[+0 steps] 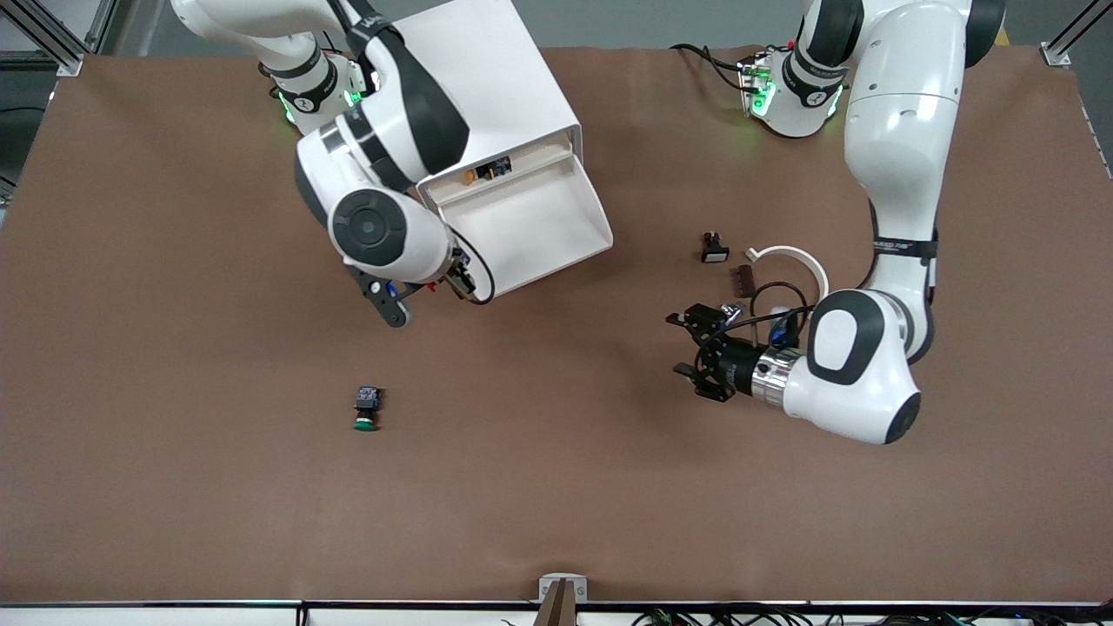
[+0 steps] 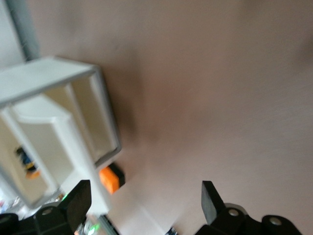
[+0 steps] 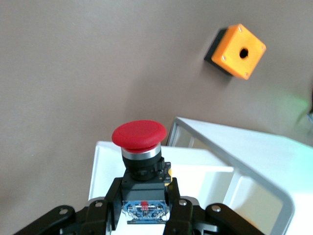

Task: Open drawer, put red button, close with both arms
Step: 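Carry the red button into the open drawer and release it with the right gripper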

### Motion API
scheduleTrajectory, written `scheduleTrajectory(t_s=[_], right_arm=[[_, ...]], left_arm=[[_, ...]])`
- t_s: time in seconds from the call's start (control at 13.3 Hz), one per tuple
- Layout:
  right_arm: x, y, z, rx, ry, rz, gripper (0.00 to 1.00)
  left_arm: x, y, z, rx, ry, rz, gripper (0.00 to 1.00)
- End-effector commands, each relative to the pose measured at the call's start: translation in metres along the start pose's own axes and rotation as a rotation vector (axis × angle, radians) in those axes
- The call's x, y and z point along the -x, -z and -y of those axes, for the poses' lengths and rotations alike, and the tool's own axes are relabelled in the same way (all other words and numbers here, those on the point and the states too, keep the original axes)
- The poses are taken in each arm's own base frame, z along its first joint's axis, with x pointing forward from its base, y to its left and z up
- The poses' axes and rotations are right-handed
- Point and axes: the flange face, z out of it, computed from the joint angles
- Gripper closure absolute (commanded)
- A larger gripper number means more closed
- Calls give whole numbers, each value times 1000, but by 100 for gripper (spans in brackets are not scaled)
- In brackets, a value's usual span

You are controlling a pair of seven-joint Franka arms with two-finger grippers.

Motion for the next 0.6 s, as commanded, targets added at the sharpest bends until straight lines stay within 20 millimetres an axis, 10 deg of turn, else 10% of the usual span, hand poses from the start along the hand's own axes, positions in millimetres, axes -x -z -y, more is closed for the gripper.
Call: scheduleTrajectory(t_s=[0.0, 0.53], right_arm=[[26, -17, -2, -38, -113, 11, 88], [96, -68, 15, -211, -239, 15, 86]], left_arm=[[-20, 23, -5, 64, -88, -76, 1], [-13, 57, 22, 121, -403, -174, 1]])
